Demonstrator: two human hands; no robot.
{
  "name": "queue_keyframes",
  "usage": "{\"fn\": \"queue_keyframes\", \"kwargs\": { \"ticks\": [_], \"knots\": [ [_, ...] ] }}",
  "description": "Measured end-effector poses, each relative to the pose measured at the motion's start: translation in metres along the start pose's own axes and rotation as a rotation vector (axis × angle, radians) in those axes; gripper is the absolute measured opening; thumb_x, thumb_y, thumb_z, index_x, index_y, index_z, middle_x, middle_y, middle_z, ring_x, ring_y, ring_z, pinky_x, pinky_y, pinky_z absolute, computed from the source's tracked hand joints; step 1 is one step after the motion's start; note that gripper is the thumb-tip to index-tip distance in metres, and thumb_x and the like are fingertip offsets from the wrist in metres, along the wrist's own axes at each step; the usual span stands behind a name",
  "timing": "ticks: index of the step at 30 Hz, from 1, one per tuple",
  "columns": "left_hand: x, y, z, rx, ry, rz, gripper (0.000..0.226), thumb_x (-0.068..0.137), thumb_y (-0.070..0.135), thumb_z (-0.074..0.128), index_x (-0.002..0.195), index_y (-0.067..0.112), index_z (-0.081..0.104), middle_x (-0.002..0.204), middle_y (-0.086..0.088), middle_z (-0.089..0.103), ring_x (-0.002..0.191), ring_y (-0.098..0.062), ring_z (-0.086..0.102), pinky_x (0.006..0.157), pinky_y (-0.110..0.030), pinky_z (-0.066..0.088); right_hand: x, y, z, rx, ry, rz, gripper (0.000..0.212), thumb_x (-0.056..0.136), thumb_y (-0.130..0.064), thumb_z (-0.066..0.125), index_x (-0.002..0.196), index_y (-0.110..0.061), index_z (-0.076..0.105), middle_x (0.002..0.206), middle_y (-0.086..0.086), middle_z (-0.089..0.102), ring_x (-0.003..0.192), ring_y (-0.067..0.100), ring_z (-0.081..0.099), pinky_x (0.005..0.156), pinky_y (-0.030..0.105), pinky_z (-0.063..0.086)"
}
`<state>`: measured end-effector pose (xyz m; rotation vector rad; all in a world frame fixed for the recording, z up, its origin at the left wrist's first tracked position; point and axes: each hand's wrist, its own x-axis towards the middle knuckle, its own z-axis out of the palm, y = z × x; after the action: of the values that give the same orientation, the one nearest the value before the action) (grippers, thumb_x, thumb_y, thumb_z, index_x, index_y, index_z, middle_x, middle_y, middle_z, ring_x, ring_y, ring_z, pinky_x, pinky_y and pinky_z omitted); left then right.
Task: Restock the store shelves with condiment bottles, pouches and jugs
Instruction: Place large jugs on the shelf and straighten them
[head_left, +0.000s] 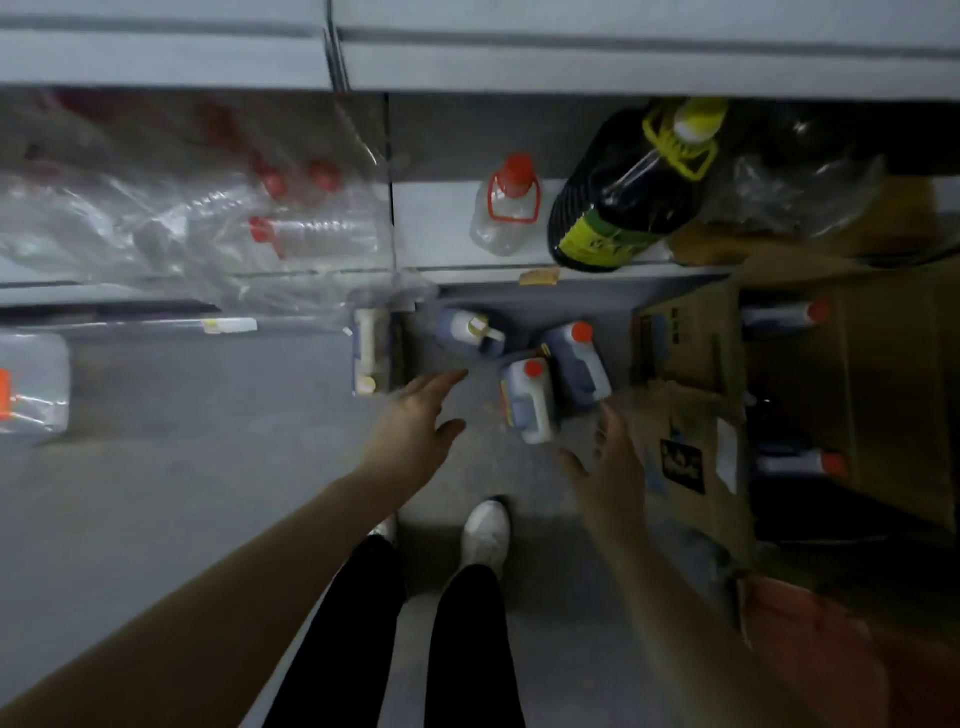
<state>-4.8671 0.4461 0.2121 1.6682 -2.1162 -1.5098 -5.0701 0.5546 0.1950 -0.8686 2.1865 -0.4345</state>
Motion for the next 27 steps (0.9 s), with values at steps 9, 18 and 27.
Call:
{"fn": "queue_keyframes", "kwargs": {
  "ticks": [9, 18, 27],
  "knots": [
    [0.098, -0.113, 0.133, 0.097, -0.122, -0.023, 0.062, 0.091, 0.011, 0.069, 0.148, 0.016, 0.044, 0.143, -0.009, 0.051, 0.121, -0.026, 0.057, 0.104, -0.038, 0.046, 0.086, 0.144, 0.128, 0.095, 0.017, 0.213, 0.089, 0.078, -0.021, 0.086, 0.151, -0.013, 0.035, 0.146, 0.008, 0.051, 0.133, 0.026, 0.051, 0.099, 0.031, 0.042],
    [0.172, -0.187, 0.228, 0.103, -0.171, 0.014, 0.070, 0.091, 0.011, 0.068, 0.152, 0.017, 0.034, 0.146, -0.007, 0.048, 0.127, -0.022, 0.051, 0.103, -0.028, 0.043, 0.136, 0.206, 0.230, 0.367, 0.292, 0.193, 0.112, 0.059, -0.025, 0.097, 0.151, -0.015, 0.034, 0.146, 0.003, 0.050, 0.131, 0.015, 0.050, 0.109, 0.030, 0.044],
    [0.194, -0.196, 0.256, 0.042, -0.239, 0.061, 0.087, 0.088, 0.010, 0.072, 0.156, 0.016, 0.020, 0.151, -0.006, 0.042, 0.131, -0.024, 0.048, 0.103, -0.029, 0.043, 0.148, 0.215, 0.230, 0.200, 0.411, 0.120, 0.091, 0.058, -0.029, 0.095, 0.135, -0.012, 0.049, 0.129, 0.003, 0.061, 0.113, 0.018, 0.062, 0.091, 0.036, 0.055]
  ]
}}
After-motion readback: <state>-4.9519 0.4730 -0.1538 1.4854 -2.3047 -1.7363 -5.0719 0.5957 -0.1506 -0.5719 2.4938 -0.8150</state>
